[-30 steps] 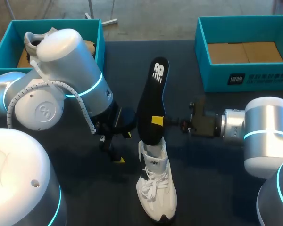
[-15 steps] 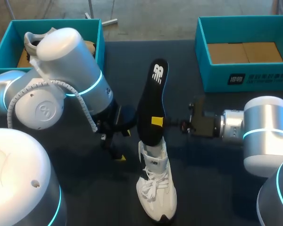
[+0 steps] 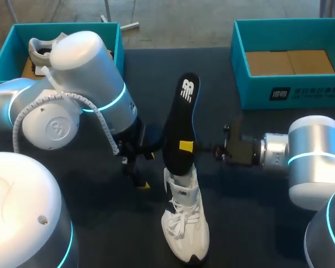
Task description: Take the shoe out of the shoebox, open the shoe tongue, remove and reinsert the insole, then place the shoe into the shoebox
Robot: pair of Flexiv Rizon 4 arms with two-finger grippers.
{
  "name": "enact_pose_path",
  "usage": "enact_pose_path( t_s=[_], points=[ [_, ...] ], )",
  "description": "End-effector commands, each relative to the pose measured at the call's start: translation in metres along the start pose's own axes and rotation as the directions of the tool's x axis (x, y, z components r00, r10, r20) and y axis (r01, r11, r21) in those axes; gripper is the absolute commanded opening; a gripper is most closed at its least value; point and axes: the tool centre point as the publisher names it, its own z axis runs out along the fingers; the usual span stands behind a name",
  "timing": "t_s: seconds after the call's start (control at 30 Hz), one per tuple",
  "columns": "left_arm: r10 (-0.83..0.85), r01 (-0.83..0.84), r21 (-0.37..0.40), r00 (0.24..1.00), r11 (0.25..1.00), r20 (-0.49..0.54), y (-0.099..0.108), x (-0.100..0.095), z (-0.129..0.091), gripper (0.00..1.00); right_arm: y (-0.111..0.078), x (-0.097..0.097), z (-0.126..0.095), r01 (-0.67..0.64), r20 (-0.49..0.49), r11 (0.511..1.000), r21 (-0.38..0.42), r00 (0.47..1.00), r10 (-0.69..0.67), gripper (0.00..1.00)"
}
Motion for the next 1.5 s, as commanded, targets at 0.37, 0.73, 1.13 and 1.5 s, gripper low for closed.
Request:
enact_pose_path(
  t_s=[0.37, 0.73, 1.13, 1.5],
  points=[
    [-0.001, 0.001, -0.002, 1.0, 1.0, 0.001, 0.0, 0.0, 0.0, 1.0, -0.007, 0.001, 0.007, -0.027, 0.003, 1.0, 0.013, 1.0, 0.027, 0.0],
    [-0.001, 0.001, -0.002, 1.0, 1.0, 0.001, 0.0, 0.0, 0.0, 1.0, -0.014, -0.001, -0.002, -0.056, 0.014, 0.998, 0.017, 0.998, 0.056, 0.0],
    [-0.001, 0.001, -0.002, 1.0, 1.0, 0.001, 0.0, 0.0, 0.0, 1.0, -0.013, 0.001, -0.01, -0.058, -0.011, 0.996, 0.061, 0.998, 0.058, 0.0],
    [-0.001, 0.001, -0.002, 1.0, 1.0, 0.001, 0.0, 0.0, 0.0, 1.0, -0.022, -0.008, -0.006, -0.085, -0.059, 0.988, 0.13, 0.994, 0.093, 0.0]
  ],
)
